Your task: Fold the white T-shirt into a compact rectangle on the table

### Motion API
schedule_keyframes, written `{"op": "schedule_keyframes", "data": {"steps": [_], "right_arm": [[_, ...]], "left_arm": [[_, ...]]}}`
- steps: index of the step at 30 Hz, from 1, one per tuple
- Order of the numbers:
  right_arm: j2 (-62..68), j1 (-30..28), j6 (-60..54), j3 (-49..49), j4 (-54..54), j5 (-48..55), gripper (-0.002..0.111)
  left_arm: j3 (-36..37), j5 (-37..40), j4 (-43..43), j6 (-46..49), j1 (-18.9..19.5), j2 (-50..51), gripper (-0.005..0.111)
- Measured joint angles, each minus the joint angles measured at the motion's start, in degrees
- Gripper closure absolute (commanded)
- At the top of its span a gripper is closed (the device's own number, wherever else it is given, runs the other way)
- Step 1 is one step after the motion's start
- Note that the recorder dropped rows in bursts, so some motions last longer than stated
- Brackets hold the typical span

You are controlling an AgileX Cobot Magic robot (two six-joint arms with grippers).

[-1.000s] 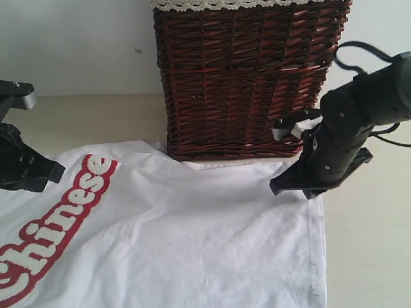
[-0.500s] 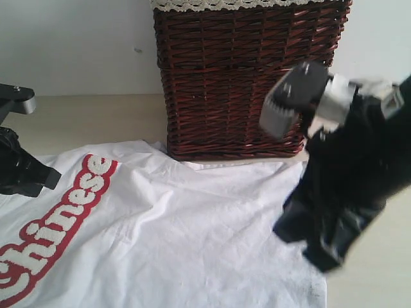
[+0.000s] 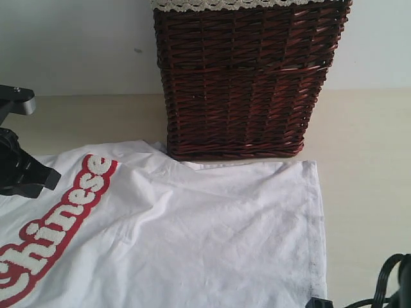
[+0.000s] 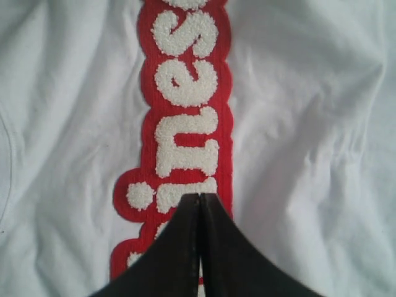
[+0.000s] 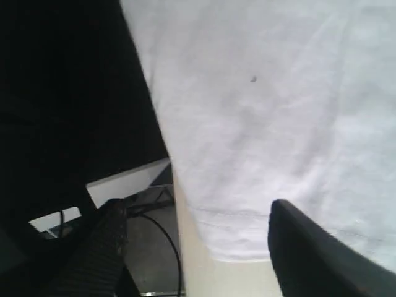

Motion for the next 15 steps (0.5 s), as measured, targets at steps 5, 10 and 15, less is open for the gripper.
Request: {"op": "schedule_keyframes", "data": {"steps": [5,10,15], "right_arm": [[9.6,1.0,16.5,0.1,-16.2,-4.4,0.045],[11.7,1.1,16.9,0.1,-16.3,-6.0,0.070],[11.9,1.1,19.3,-1.5,-17.8,-4.6,0.108]], "left_arm": [[0.0,-0.1,-0.2,0.0,0.0,0.0,0.107],[0.0,-0.7,-0.2,0.0,0.0,0.0,0.107],[0.0,-0.8,-0.2,0.0,0.0,0.0,0.107]]}}
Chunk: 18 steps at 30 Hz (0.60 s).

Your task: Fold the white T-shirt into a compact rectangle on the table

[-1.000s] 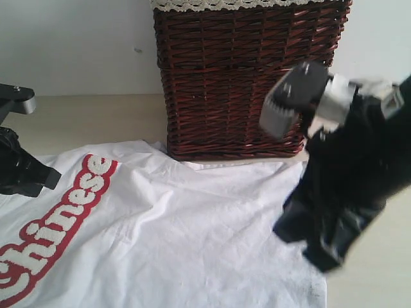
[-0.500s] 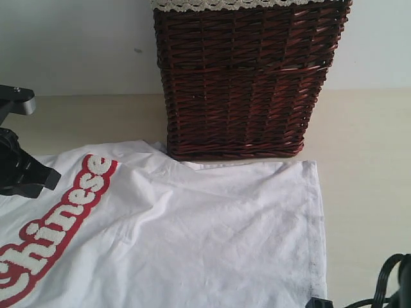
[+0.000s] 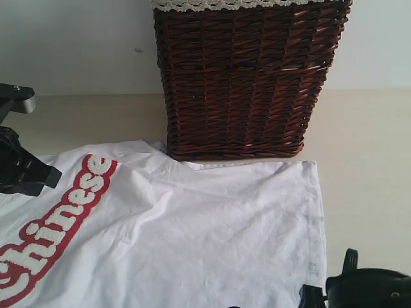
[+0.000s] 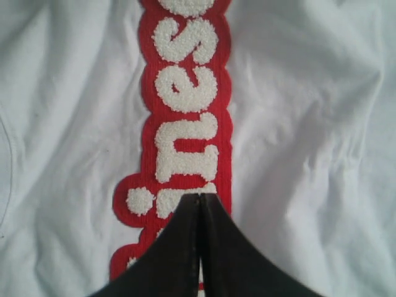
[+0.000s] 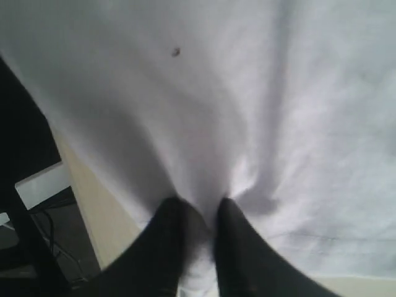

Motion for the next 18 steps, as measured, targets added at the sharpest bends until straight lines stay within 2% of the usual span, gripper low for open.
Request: {"op": "schedule_keyframes", "data": {"steps": [4,9,10,15,18], "right_arm": [[0.1,0.0,0.1,-3.3,-1.7,3.4,0.108],[-0.4,0.0,0.9,-6.9,-8.7,13.7,0.106],[-0.9,0.0,1.2,-7.3,-9.8,15.1,0.103],[-3.0,0.0,1.9,-8.0,-14.3,15.4,0.068],[-3.3,0.0,6.5,-8.0,-19.3,14.2,0.065]], "left_arm": [[0.0,0.0,0.0,0.0,0.0,0.0,0.107],[0.0,0.0,0.0,0.0,0.0,0.0,0.107],[0.0,0.0,-0.1,0.0,0.0,0.0,0.107],[0.0,-0.1,-0.1,0.0,0.0,0.0,0.107],[0.0,-0.3,-0.1,0.0,0.0,0.0,0.107]]}}
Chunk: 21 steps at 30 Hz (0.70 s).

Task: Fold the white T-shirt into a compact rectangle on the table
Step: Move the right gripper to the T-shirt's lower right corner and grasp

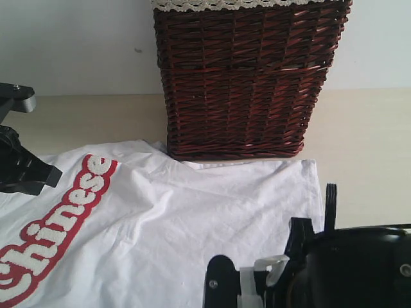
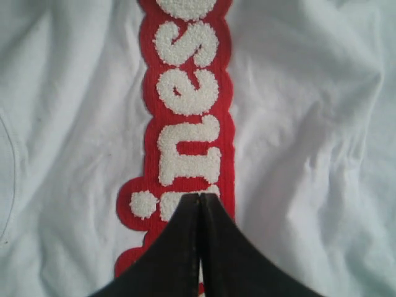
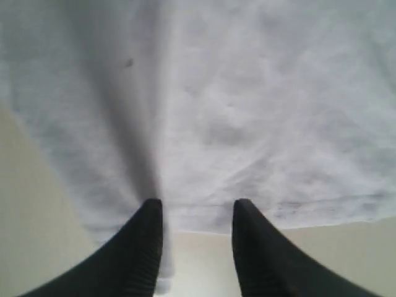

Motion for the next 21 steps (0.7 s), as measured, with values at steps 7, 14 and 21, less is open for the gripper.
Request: {"op": "schedule_keyframes", "data": {"steps": [7,14,21], "right_arm": [[0.0,0.1,23.6,0.0,-20.2,4.9,0.065],[-3.0,0.1,-4.0,0.0,6.8,-0.3,0.062],[-5.3,0.1,-19.0,0.9,22.1,-4.3,0.039]], "left_arm": [[0.0,0.0,0.0,0.0,0.0,0.0,0.107],[0.0,0.0,0.0,0.0,0.0,0.0,0.107],[0.0,-0.1,-0.1,0.0,0.0,0.0,0.107]]}}
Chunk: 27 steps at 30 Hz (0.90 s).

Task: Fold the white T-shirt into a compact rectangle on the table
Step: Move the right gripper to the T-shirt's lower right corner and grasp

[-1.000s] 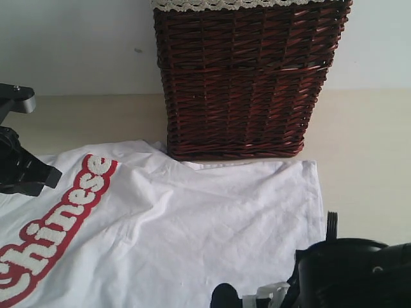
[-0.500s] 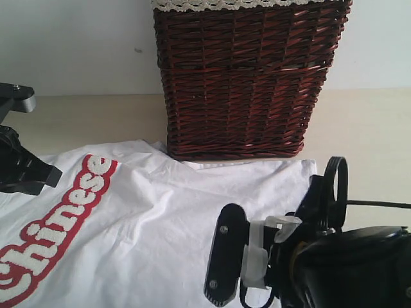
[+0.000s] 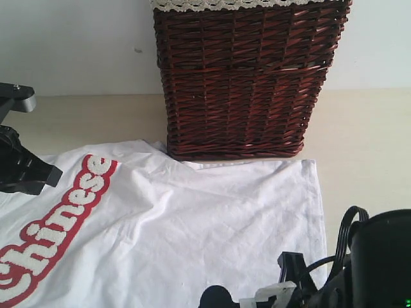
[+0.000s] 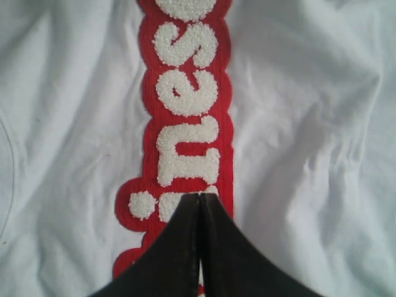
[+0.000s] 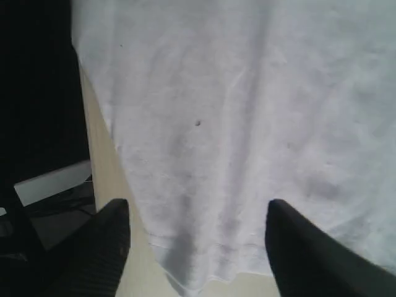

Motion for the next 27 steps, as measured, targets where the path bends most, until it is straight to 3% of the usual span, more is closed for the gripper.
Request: {"op": "schedule_keyframes", "data": {"steps": [4,8,12,15,16,27], "right_arm": [[3.0,0.0,0.4,1.7,1.3,-1.8,0.040],[7.1,0.0,1.3,2.0,2.3,-2.9,0.048],[11.9,0.0,3.2,2.0,2.1,-3.8,0.072],[14.6,0.0,6.7,0.1,-0.6,-0.1,0.104],[14.8,0.0,7.9,-1.3,-1.6,1.9,0.108],[13.2,0.0,11.5,-7.4,-18.9,4.8,0.108]], "left_arm": [[0.0,0.0,-0.2,0.0,0.0,0.0,0.107],[0.0,0.0,-0.2,0.0,0.0,0.0,0.107],[0.0,0.0,-0.2,0.0,0.0,0.0,0.107],[0.0,0.0,-0.2,0.0,0.0,0.0,0.107],[0.0,0.0,-0.2,0.0,0.0,0.0,0.107],[0.0,0.0,-0.5,0.0,0.0,0.0,0.107]]}}
